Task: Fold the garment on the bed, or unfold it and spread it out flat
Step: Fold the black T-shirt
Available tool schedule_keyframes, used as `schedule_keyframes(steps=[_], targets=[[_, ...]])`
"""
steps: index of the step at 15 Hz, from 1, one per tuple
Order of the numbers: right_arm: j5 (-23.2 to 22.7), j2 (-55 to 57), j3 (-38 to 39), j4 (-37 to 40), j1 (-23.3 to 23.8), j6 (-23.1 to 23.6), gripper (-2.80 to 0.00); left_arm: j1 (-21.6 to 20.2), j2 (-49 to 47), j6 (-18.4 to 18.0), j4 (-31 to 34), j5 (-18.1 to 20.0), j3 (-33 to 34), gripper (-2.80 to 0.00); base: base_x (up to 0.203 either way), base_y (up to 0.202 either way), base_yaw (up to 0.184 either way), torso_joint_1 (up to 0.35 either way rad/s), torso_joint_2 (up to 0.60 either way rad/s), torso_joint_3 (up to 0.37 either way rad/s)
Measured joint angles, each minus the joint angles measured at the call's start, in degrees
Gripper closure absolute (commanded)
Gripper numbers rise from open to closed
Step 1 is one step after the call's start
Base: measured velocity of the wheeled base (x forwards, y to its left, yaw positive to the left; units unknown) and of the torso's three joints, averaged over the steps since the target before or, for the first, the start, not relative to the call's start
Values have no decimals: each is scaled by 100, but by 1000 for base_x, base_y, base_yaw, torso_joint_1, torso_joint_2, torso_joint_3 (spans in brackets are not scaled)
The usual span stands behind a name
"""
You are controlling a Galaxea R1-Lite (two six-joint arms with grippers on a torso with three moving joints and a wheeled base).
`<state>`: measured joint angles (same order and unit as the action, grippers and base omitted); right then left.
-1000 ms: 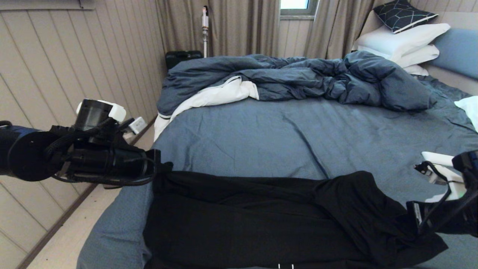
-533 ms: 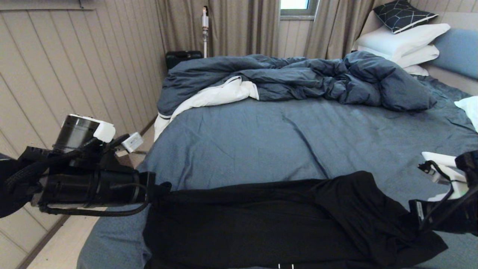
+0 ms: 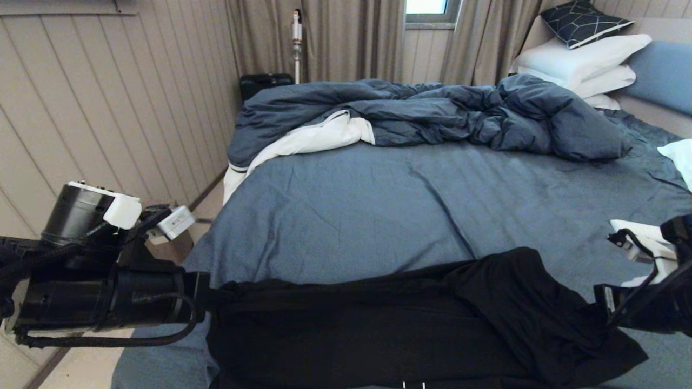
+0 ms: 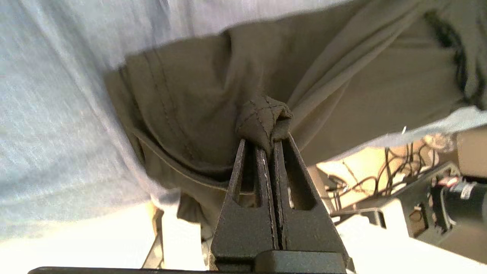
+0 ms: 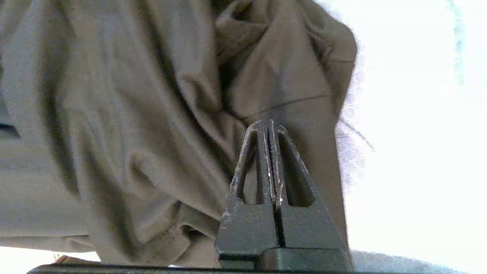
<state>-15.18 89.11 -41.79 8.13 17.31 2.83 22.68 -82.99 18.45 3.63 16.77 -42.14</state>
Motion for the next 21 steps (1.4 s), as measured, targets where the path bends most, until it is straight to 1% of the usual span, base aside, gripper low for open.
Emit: schedule_keyframes(steps=[4, 7, 9, 15, 16, 21], targets=[[-1, 106, -185, 10, 11, -2, 0, 254, 81, 11, -22, -121, 246, 0, 0, 0, 0, 0, 0, 0], [-1, 307, -372, 13, 27, 15, 0, 317, 162, 0, 13, -121, 359, 0, 0, 0, 0, 0, 0, 0], [-7, 477, -497, 7, 22, 20, 0, 437, 191, -7, 6, -123, 478, 0, 0, 0, 0, 0, 0, 0], [-9, 626, -571, 11, 5, 15, 0, 496, 192, 4, -26, -96, 681, 0, 0, 0, 0, 0, 0, 0], [-9, 626, -571, 12, 5, 13, 0, 510, 192, 0, -22, -98, 697, -280, 0, 0, 0, 0, 0, 0], [-11, 621, -569, 16, -8, -11, 0, 552, 182, 48, -16, -226, 683, -280, 0, 0, 0, 0, 0, 0]])
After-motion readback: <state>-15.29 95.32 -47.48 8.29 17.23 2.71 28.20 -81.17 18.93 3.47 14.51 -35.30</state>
